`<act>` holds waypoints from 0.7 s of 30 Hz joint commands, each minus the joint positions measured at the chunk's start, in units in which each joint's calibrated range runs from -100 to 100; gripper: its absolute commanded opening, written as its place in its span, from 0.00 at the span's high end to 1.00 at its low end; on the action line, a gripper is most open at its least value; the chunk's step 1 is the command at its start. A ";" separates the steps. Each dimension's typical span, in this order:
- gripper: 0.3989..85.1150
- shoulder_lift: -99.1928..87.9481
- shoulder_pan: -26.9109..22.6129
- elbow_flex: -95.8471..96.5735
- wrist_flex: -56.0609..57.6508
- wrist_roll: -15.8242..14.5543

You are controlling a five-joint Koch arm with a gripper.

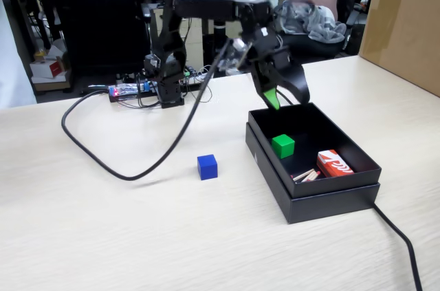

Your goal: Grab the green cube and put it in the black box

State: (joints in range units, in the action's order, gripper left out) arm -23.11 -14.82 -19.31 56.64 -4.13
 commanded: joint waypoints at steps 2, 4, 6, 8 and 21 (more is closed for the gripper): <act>0.50 -17.91 2.44 2.35 -0.79 1.27; 0.48 -24.45 3.76 6.98 -1.39 1.86; 0.48 -30.88 5.27 12.42 -2.51 2.30; 0.48 -35.81 7.08 17.04 -2.60 2.74; 0.43 -69.78 18.12 64.00 -24.37 5.47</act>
State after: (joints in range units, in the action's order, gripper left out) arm -87.83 2.22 44.68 38.99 1.00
